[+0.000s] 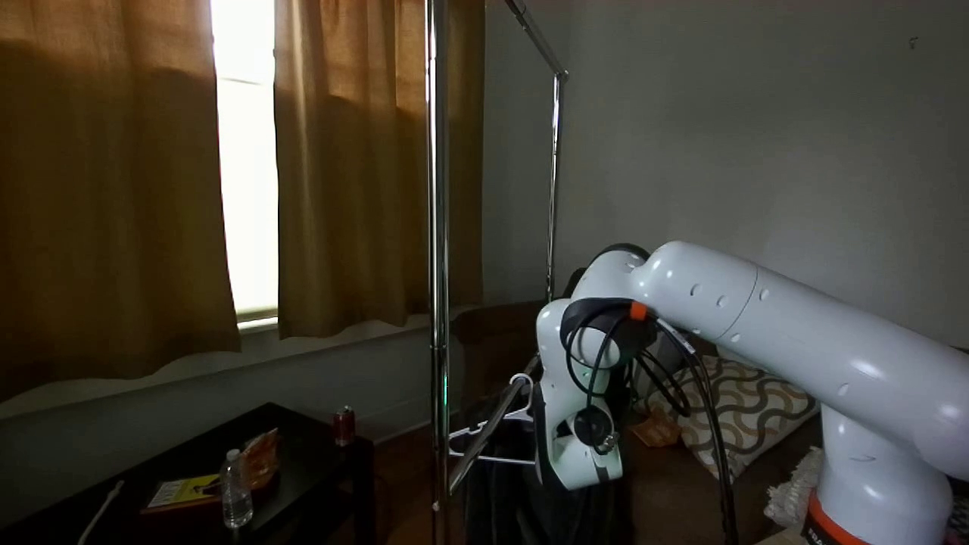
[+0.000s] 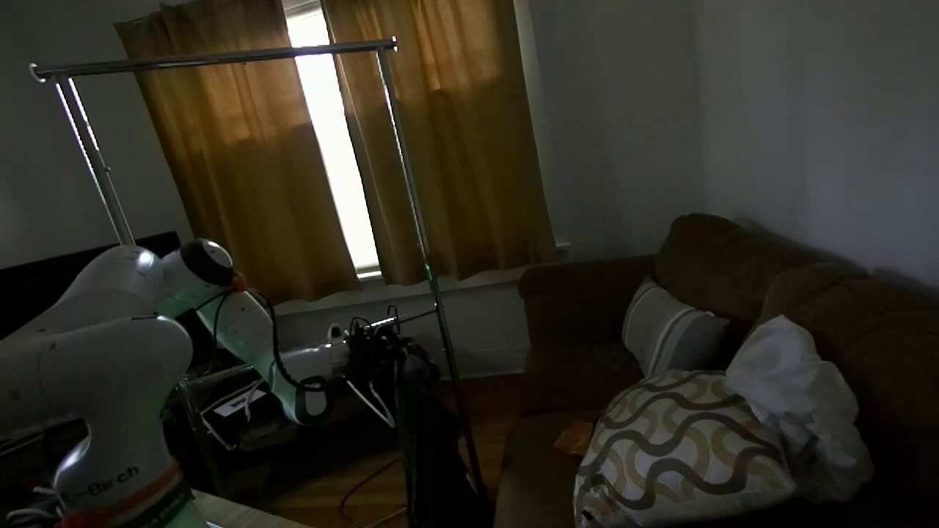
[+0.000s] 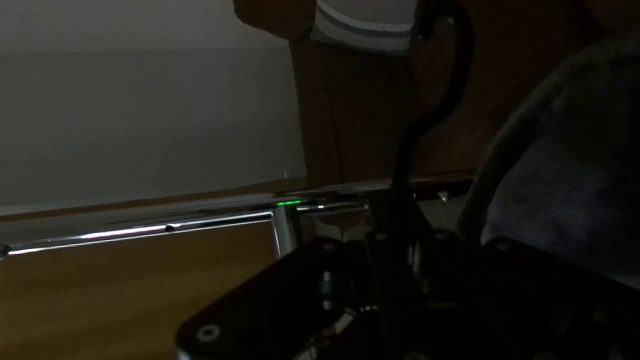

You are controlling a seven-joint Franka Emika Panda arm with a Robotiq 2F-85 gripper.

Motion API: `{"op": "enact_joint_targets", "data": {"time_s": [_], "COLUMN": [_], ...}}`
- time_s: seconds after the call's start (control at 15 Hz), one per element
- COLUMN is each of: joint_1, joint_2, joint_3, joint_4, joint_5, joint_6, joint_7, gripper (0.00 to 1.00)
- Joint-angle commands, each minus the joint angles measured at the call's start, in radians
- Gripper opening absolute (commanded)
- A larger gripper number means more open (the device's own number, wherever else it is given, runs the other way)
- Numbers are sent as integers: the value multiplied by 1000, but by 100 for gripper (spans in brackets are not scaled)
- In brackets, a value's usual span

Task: Put the coat hanger on the bottom rack

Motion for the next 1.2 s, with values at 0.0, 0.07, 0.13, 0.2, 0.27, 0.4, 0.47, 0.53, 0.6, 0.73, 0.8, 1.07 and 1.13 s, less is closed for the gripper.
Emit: {"op": "enact_joint_targets", "data": {"time_s": [0.0, 0.07, 0.13, 0.2, 0.27, 0.4, 0.47, 0.53, 0.6, 0.73, 0.8, 1.07, 1.13], "joint_1": [-21, -26, -29, -33, -38, -50, -57, -64, -68, -82, -90, -129, -141], "joint_2": [23, 23, 22, 22, 22, 21, 20, 21, 21, 20, 19, 6, -1], "joint_3": [30, 36, 42, 48, 53, 67, 75, 83, 89, 103, 110, 150, 162], "joint_4": [34, 38, 42, 46, 47, 50, 52, 55, 56, 59, 61, 72, 72], "joint_5": [-35, -43, -46, -51, -55, -62, -65, -68, -70, -72, -73, -83, -87], "joint_6": [13, 13, 13, 13, 13, 14, 14, 14, 14, 14, 14, 13, 13], "joint_7": [-23, -24, -27, -31, -35, -45, -52, -58, -64, -76, -80, -95, -95], "gripper": [2, 2, 2, 2, 2, 2, 2, 2, 2, 2, 2, 34, 35]}}
